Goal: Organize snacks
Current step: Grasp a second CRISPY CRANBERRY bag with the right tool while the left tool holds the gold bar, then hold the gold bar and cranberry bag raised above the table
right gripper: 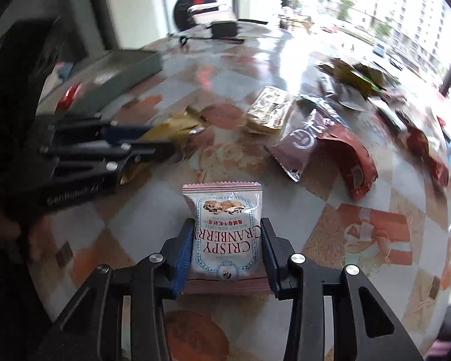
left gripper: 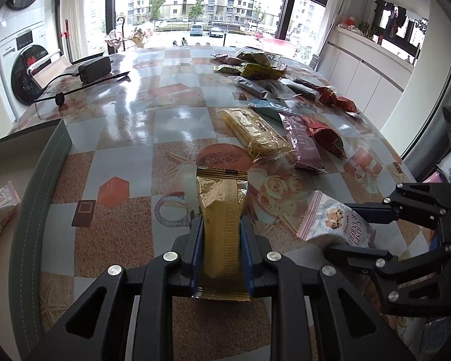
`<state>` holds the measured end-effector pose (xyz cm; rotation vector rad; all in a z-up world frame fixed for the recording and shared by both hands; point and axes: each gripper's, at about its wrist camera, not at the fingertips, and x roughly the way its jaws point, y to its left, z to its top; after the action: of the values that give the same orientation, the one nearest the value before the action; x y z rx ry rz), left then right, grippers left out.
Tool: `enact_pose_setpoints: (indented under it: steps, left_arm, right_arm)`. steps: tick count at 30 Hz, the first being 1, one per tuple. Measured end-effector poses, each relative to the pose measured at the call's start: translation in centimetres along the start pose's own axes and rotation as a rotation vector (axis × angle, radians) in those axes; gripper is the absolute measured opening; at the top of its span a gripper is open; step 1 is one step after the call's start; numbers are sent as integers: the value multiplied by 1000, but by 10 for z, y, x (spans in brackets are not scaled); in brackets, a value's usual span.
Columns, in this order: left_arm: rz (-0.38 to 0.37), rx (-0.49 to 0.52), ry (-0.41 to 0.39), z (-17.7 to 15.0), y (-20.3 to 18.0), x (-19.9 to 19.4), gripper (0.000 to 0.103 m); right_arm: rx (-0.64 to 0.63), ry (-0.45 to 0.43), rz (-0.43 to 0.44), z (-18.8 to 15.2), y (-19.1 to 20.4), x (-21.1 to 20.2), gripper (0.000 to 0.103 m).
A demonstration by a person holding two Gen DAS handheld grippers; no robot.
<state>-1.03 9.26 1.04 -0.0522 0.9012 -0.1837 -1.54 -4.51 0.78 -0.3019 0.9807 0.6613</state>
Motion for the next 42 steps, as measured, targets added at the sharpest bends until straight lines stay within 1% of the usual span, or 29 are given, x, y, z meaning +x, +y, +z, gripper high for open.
enact_pose_setpoints:
  steps: [4,5,8,12,16,19,28,42]
  left_arm:
    - [6,3,0,0,0,0,25]
    - [12,7,0,0,0,0,25]
    - [20,14,3,0,-2,-1,24]
    - [33,10,4,0,-2,-1,24]
    - [61,25,3,0,-6,1,24]
    - [93,46,5,0,-11,2,24]
    - [113,40,3,-1,-11,2,24]
    - [113,44,3,-1,-7,1,24]
  right_arm:
    - [96,-42,-66,-3,8,2,43]
    - [129,-53,-109,-3,9,1,43]
    - [191,-79,-178,0,17,-2,43]
    - [277,-93,-217,2,19,-3,43]
    - [299,-94,-253,1,22,-4,43]
    - [296,-98,-263,1,23,-3,43]
    - [296,-100,-269,0,23,-2,43]
    - [300,-99,-281,0,23,-3,43]
